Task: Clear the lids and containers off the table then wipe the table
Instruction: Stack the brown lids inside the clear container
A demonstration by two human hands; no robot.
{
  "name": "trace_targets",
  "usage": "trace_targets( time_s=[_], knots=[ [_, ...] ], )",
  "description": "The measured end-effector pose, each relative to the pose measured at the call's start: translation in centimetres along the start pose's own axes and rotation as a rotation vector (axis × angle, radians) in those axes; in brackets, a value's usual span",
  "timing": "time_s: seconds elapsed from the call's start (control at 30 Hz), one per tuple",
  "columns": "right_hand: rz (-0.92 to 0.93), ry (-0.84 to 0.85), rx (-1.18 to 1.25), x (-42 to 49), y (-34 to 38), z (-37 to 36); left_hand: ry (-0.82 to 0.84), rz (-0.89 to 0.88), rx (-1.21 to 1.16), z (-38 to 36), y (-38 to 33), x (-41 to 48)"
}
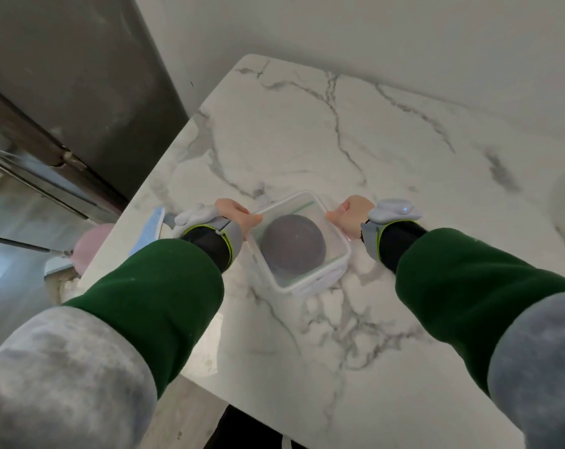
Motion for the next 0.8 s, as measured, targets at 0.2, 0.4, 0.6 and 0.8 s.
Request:
trace_targets(
  time_s=[0.2,0.4,0.6,0.8],
  knots=[
    [-0.036,0.063,-0.04,-0.9,0.3,-0.2,-0.012,-0.043,0.069,0.0,-0.2,0.8],
    [-0.052,0.093,-0.062,-1.5,0.2,-0.2,-0.022,-0.058,0.121,-0.1,0.1,1.2],
    [0.001,0.117,-0.004,-0.6,-0.3,-0.9,-0.012,-0.045,0.059,-0.4,0.8,1.9],
    [0.059,0.124,-0.229,0.2,0.2,-0.9,0.017,-0.01,0.066,-0.1,0.9,2.1]
  ],
)
Point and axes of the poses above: each hand's wrist, its own x-axis towards the middle knuckle, its own z-axis out of the back of the hand, y = z × x, the point moved 10 cm from there along x, towards the middle knuckle, and after that the axes turned 7 degrees about x, right-handed, at the moved point
